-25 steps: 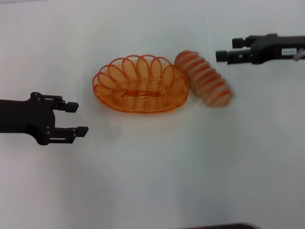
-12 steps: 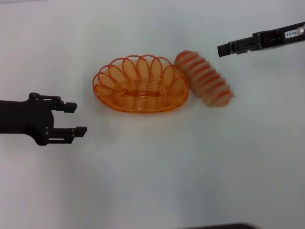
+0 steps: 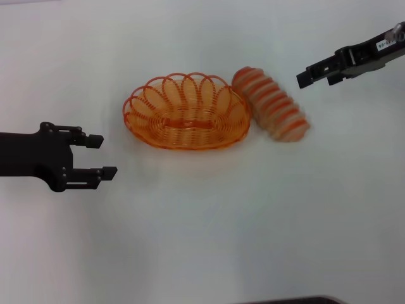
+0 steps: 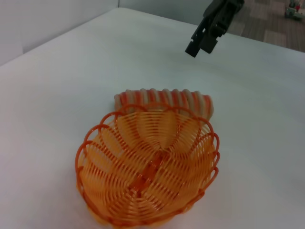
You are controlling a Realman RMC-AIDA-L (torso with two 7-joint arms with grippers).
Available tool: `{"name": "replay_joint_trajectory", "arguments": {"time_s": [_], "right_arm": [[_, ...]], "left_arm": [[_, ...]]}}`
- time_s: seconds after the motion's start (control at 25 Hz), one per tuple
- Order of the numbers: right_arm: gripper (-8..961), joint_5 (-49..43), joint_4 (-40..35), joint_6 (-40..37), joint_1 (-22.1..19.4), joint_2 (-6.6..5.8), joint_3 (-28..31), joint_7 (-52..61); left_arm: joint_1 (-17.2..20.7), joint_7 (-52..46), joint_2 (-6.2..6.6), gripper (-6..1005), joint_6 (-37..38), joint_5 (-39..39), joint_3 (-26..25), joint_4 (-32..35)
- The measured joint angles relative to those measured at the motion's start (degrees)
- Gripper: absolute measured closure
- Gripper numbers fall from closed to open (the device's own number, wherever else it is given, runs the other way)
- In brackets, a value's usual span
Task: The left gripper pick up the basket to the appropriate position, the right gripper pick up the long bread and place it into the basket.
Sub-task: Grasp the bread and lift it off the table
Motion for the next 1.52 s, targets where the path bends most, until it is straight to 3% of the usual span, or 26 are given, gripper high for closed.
{"name": "replay_joint_trajectory", "arguments": {"time_s": [0.32,0.84,1.52], "right_arm": [[22,-5.69,-0.25,-0.60,3.37,1.12,-4.41,4.22],[23,-15.17,0.21,2.44,9.80,4.06,-9.98,7.81],[25,-14.69,8.29,8.43,13.24,4.76,-17.17,12.42]], "left_arm": [[-0.13,0.03,-0.22,329,-0.76,-0.04,0.17,-0.08],[-0.47,0.10,-0.36,330,-1.60,-0.12,0.36,-0.18],[-0.57,0.70,-0.41,332,-2.41,-0.24,0.63,-0.70]]}}
